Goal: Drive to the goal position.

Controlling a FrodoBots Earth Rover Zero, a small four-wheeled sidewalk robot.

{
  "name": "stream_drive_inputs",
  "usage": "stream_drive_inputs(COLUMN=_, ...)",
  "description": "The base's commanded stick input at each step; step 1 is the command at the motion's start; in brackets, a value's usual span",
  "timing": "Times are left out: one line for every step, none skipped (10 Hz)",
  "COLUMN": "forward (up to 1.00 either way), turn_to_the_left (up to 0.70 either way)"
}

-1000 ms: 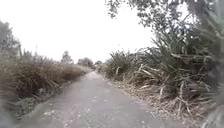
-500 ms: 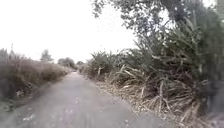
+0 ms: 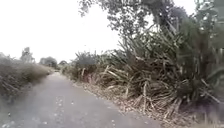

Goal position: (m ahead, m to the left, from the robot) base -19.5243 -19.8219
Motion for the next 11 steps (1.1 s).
stream_drive_inputs(forward=0.0, turn_to_the_left=-0.7)
stream_drive_inputs(forward=0.0, turn_to_the_left=-0.7)
stream_drive_inputs(forward=0.0, turn_to_the_left=-0.7)
stream_drive_inputs(forward=0.0, turn_to_the_left=-0.7)
stream_drive_inputs(forward=0.0, turn_to_the_left=-0.7)
stream_drive_inputs(forward=0.0, turn_to_the_left=-0.7)
stream_drive_inputs(forward=0.0, turn_to_the_left=-0.7)
stream_drive_inputs(forward=0.0, turn_to_the_left=-0.7)
stream_drive_inputs(forward=0.0, turn_to_the_left=-0.7)
stream_drive_inputs(forward=0.0, turn_to_the_left=-0.7)
stream_drive_inputs(forward=0.0, turn_to_the_left=-0.7)
